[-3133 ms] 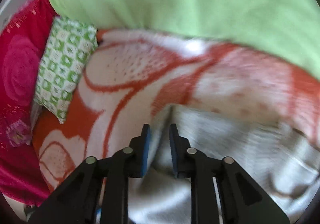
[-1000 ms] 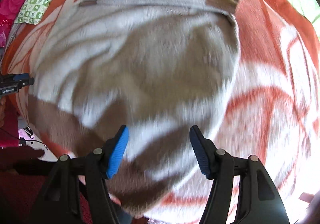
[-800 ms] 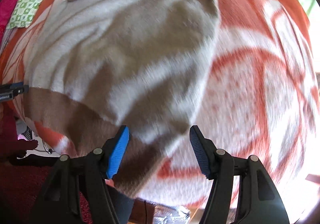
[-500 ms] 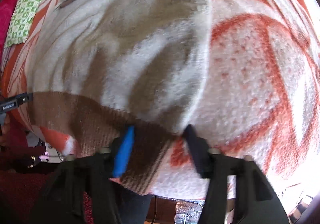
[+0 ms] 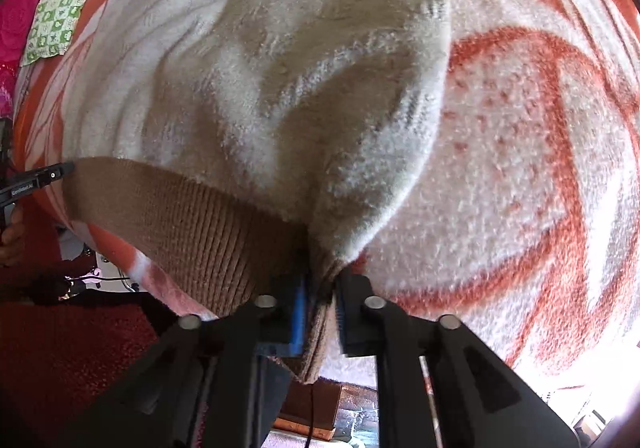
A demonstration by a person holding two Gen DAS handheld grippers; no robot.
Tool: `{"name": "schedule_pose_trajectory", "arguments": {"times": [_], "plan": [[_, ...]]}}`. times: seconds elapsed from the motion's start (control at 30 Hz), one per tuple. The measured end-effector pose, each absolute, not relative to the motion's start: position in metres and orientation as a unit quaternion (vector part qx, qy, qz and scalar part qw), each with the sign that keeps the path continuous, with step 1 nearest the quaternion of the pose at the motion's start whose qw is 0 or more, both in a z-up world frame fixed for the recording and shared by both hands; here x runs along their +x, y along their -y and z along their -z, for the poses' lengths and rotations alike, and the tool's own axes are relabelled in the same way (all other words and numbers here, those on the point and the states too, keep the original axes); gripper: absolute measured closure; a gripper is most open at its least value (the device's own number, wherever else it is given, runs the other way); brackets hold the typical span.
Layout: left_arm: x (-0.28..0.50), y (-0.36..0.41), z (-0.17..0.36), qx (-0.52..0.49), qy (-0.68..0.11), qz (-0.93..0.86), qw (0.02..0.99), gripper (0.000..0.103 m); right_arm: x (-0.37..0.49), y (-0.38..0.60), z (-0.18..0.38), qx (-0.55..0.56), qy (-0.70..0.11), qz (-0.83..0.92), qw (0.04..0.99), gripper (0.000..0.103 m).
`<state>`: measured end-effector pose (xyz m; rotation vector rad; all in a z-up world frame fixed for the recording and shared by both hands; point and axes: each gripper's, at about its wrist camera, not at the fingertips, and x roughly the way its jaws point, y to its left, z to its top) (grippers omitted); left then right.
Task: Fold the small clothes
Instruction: 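Grasp the brown hem with the right tool while the left tool grasps the hem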
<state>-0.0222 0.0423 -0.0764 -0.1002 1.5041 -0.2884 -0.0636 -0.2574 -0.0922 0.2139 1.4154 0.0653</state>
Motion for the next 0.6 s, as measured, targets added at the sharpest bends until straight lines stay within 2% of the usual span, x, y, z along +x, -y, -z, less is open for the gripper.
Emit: {"name": "schedule_pose_trajectory", "arguments": {"times": [0.07,0.1,0.2,0.4,0.6], "plan": [[-0.022,-0.029,0.078,-0.015,-0.675,0.132,0.726,0.079,-0.057,0.257,0.094,0.085,-0.652,-0.040,0.753,0.082],[-0.020,-0.019,0.079,-0.005,-0.671,0.140,0.728,0.095,-0.056,0.255,0.093,0.075,-0.654,-0.044,0.751,0.082],[-0.022,-0.007,0.074,0.030,-0.660,0.146,0.736,0.097,-0.045,0.235,0.100,0.037,-0.661,-0.052,0.748,0.092],[-0.016,-0.014,0.056,0.015,-0.648,0.135,0.749,0.098,-0.040,0.227,0.086,0.005,-0.656,-0.077,0.751,0.094],[0.019,-0.008,0.023,0.014,-0.612,0.131,0.780,0.098,-0.005,0.227,0.058,-0.029,-0.608,-0.082,0.789,0.094]]}}
